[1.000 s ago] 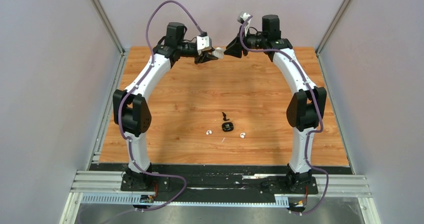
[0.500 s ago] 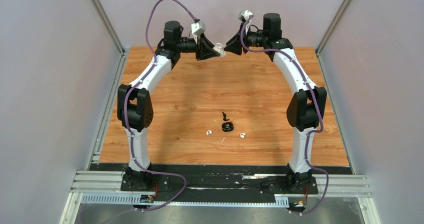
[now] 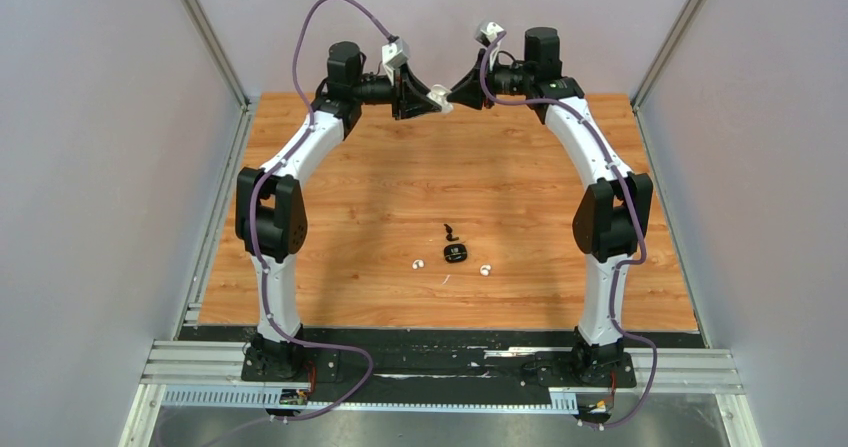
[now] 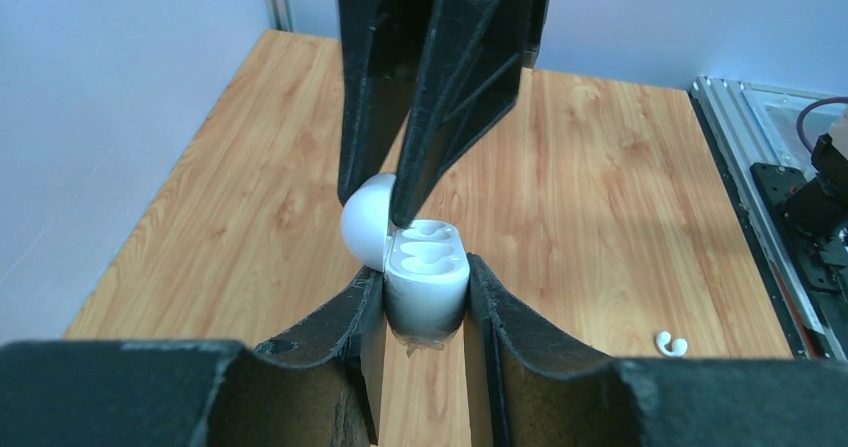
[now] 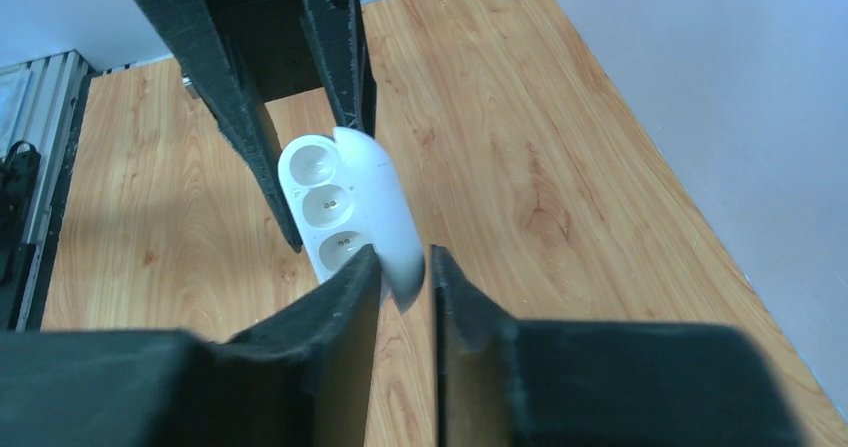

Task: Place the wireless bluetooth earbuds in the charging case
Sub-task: Open the charging case.

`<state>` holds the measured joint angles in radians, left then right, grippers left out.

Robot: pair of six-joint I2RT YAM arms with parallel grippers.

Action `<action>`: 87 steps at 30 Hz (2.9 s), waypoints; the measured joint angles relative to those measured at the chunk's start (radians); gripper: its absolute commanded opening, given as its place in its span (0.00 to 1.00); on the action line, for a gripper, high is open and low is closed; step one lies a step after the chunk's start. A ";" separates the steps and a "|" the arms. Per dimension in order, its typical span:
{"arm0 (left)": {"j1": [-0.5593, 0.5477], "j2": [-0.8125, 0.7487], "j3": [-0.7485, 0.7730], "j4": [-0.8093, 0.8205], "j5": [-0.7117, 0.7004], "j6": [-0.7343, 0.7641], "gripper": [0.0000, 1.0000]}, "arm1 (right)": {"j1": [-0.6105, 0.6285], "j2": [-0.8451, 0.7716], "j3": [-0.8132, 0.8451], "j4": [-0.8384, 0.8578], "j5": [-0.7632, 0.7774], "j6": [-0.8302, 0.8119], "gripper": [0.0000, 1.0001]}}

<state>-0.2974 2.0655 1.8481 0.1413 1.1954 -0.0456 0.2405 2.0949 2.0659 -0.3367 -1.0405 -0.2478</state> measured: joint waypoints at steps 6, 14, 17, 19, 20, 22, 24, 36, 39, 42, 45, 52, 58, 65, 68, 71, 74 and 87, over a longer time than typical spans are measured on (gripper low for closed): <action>0.000 0.000 -0.010 0.009 -0.011 -0.034 0.42 | 0.001 0.000 -0.012 0.004 -0.009 -0.014 0.00; 0.012 0.000 -0.006 -0.095 -0.135 -0.064 0.76 | 0.009 -0.033 -0.102 -0.025 0.059 -0.198 0.00; 0.039 0.002 0.045 -0.232 -0.134 -0.064 0.76 | 0.022 -0.084 -0.198 -0.039 0.113 -0.357 0.00; 0.055 0.005 0.113 -0.333 -0.120 -0.053 0.75 | 0.035 -0.121 -0.258 -0.055 0.151 -0.470 0.00; 0.062 0.006 0.145 -0.373 -0.109 -0.050 0.75 | 0.043 -0.137 -0.282 -0.058 0.171 -0.526 0.00; 0.076 0.005 0.197 -0.424 -0.089 -0.045 0.73 | 0.061 -0.158 -0.305 -0.070 0.201 -0.616 0.00; 0.078 0.005 0.212 -0.453 -0.080 -0.045 0.70 | 0.075 -0.171 -0.312 -0.071 0.224 -0.685 0.00; 0.010 0.106 0.341 -0.752 -0.090 -0.018 0.67 | 0.145 -0.201 -0.336 -0.087 0.322 -0.952 0.00; -0.003 0.106 0.343 -0.798 -0.108 0.002 0.63 | 0.154 -0.201 -0.336 -0.089 0.337 -0.974 0.00; -0.013 0.112 0.362 -0.838 -0.133 0.026 0.59 | 0.161 -0.201 -0.336 -0.093 0.345 -0.986 0.00; -0.015 0.117 0.375 -0.861 -0.155 0.040 0.54 | 0.165 -0.201 -0.336 -0.094 0.350 -0.993 0.00; -0.015 0.128 0.381 -0.888 -0.182 0.054 0.50 | 0.171 -0.201 -0.336 -0.094 0.352 -0.998 0.00; -0.015 0.139 0.384 -0.893 -0.193 0.054 0.42 | 0.173 -0.201 -0.336 -0.094 0.352 -1.009 0.00; -0.015 0.147 0.384 -0.880 -0.176 0.051 0.38 | 0.174 -0.201 -0.336 -0.094 0.360 -1.022 0.00; -0.015 0.150 0.384 -0.872 -0.168 0.051 0.42 | 0.174 -0.201 -0.336 -0.094 0.362 -1.026 0.00; -0.015 0.154 0.384 -0.861 -0.158 0.051 0.48 | 0.175 -0.201 -0.336 -0.094 0.361 -1.029 0.00; -0.015 0.160 0.387 -0.855 -0.155 0.051 0.46 | 0.176 -0.201 -0.336 -0.094 0.362 -1.030 0.00; -0.013 0.171 0.388 -0.825 -0.128 0.021 0.03 | 0.176 -0.202 -0.336 -0.091 0.379 -1.024 0.01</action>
<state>-0.3103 2.2368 2.2356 -0.6834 1.0672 -0.0242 0.4164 1.8927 1.7302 -0.4274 -0.6613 -1.2720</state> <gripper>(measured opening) 0.282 0.034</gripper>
